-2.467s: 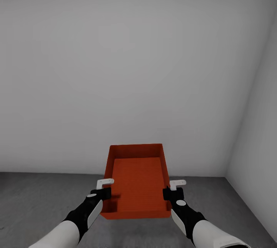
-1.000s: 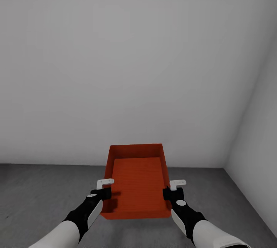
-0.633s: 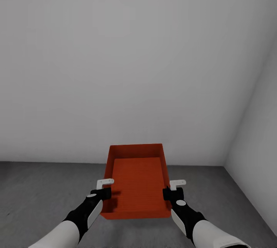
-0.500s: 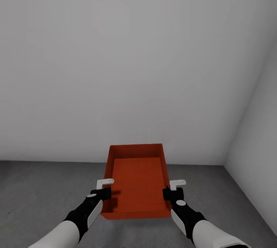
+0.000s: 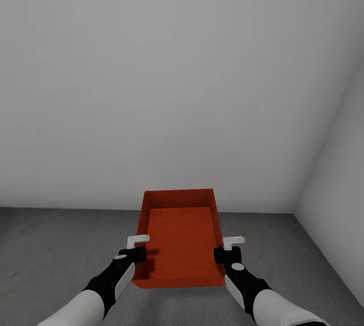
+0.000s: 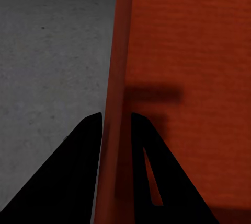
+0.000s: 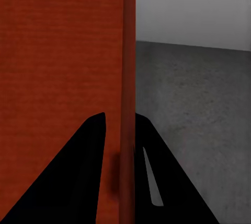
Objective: Move the two storage containers from the living room to the garage. In the garage, place one container on the floor and stack the other container on top of it (either order is fine).
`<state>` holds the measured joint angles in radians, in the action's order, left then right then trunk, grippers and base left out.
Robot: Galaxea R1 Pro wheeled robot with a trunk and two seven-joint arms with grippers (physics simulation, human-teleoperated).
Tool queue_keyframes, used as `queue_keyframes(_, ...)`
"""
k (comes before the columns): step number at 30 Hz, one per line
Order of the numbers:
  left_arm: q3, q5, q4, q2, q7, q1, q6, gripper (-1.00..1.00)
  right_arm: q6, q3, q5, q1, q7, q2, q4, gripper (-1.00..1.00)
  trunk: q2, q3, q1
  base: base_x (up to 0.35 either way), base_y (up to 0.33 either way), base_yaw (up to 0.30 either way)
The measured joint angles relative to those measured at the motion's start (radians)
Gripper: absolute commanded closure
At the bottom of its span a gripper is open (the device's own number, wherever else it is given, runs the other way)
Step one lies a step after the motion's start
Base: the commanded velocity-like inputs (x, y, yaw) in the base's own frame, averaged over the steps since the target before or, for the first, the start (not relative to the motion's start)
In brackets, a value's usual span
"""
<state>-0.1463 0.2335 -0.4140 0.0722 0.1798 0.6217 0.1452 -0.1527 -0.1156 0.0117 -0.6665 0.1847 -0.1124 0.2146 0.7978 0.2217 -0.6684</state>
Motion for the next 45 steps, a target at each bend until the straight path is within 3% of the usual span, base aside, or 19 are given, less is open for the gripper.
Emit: queue_keyframes(45, -0.001, 0.003, 0.001, 0.0, 0.0, -0.001, -0.003, 1.0, 0.0, 0.0, 0.003, 0.0, 0.0, 0.0, 0.0, 1.0, 0.0, 0.072, 0.0, 0.0, 0.0, 0.0)
